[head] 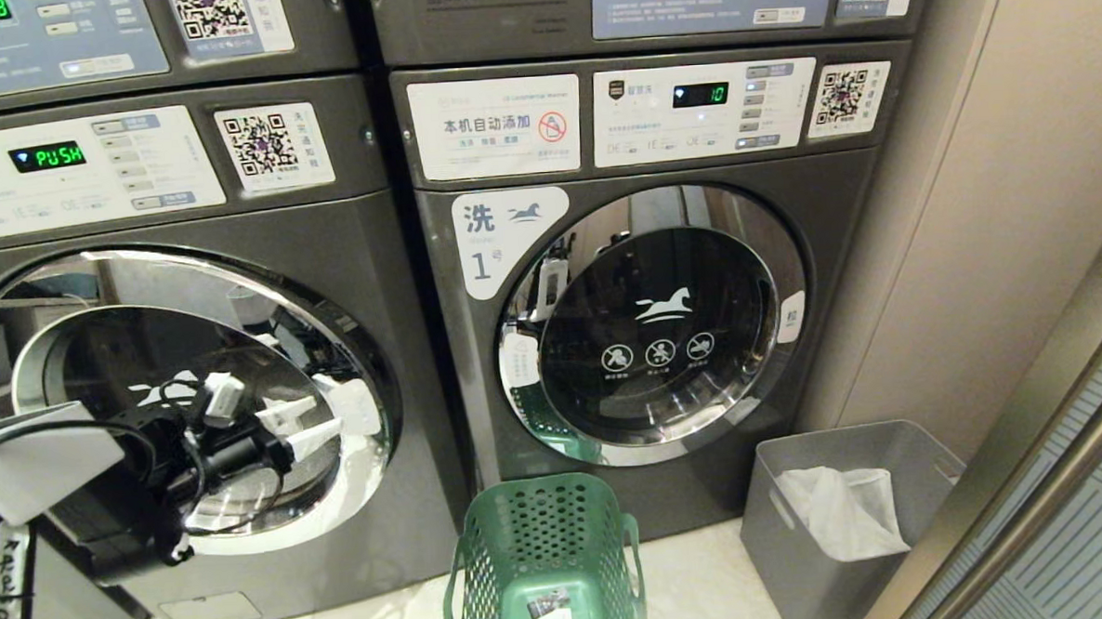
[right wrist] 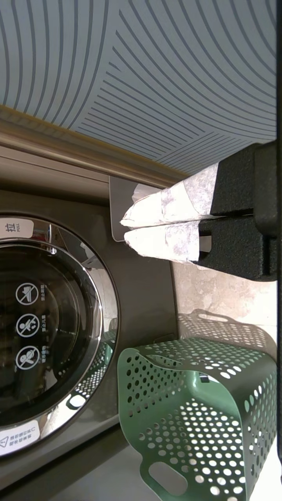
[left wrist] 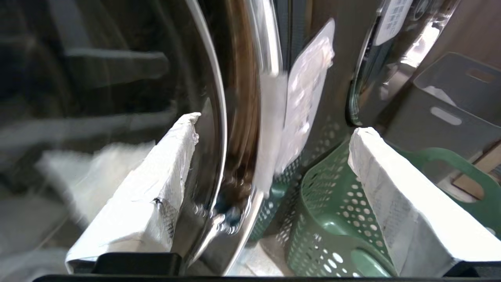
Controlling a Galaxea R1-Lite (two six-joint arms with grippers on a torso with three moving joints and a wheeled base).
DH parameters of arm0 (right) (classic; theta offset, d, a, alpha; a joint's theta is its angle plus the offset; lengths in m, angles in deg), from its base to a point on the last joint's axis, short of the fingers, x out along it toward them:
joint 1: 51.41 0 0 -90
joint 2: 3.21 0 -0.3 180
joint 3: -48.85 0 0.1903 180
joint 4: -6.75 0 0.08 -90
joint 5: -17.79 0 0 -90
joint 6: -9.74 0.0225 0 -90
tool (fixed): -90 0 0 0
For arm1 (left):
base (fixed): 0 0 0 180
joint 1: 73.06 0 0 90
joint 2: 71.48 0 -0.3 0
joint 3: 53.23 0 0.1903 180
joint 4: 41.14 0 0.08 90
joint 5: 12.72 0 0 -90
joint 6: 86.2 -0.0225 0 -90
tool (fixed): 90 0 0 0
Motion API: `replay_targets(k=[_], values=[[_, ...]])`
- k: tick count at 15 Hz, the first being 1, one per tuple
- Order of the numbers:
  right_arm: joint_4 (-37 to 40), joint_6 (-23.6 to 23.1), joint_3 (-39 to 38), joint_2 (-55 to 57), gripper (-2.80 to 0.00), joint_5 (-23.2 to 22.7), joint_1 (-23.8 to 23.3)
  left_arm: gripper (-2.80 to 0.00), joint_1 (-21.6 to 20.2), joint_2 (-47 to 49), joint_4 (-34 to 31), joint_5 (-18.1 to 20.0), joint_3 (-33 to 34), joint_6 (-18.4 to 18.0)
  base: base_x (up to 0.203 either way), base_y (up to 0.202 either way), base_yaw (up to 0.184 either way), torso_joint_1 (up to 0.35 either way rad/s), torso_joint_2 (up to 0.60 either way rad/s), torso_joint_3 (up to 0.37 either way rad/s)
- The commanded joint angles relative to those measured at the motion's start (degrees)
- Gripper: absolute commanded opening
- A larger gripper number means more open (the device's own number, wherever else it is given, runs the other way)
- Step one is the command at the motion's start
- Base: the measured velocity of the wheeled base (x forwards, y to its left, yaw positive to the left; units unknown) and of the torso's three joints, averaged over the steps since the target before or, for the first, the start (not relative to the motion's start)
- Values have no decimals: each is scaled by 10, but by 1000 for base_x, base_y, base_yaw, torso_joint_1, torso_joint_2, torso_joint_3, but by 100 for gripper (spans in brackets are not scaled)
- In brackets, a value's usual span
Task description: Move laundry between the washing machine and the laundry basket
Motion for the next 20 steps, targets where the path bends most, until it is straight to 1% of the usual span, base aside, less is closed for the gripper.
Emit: replay_targets(k=[1,3,4,7,9,11,12,13,15,16,17,18,19,20], values=[[0,0,0,0,-280,0,0,0,-10,-12,4,2,20,1,0,0,0,0,0,0],[0,0,0,0,-280,0,0,0,-18,-43,4,3,52,1,0,0,0,0,0,0],[-1,0,0,0,-280,0,0,0,-23,-74,4,3,76,1,0,0,0,0,0,0],[0,0,0,0,-280,0,0,0,-45,-212,4,3,176,2,0,0,0,0,0,0],[0,0,0,0,-280,0,0,0,-72,-344,0,2,258,4,0,0,0,0,0,0],[0,0,0,0,-280,0,0,0,-118,-504,-24,-8,323,14,0,0,0,0,0,0],[0,0,0,0,-280,0,0,0,-146,-582,-45,-18,340,26,0,0,0,0,0,0],[0,0,0,0,-280,0,0,0,-177,-666,-68,-33,349,48,0,0,0,0,0,0],[0,0,0,0,-280,0,0,0,-240,-824,-117,-77,335,125,0,0,0,0,0,0],[0,0,0,0,-280,0,0,0,-268,-884,-150,-106,313,163,0,0,0,0,0,0],[0,0,0,0,-280,0,0,0,-290,-927,-194,-129,281,193,0,0,0,0,0,0],[0,0,0,0,-280,0,0,0,-303,-952,-253,-146,235,213,0,0,0,0,0,0],[0,0,0,0,-280,0,0,0,-310,-958,-330,-156,170,226,0,0,0,0,0,0],[0,0,0,0,-280,0,0,0,-316,-949,-435,-162,103,235,0,0,0,0,0,0]])
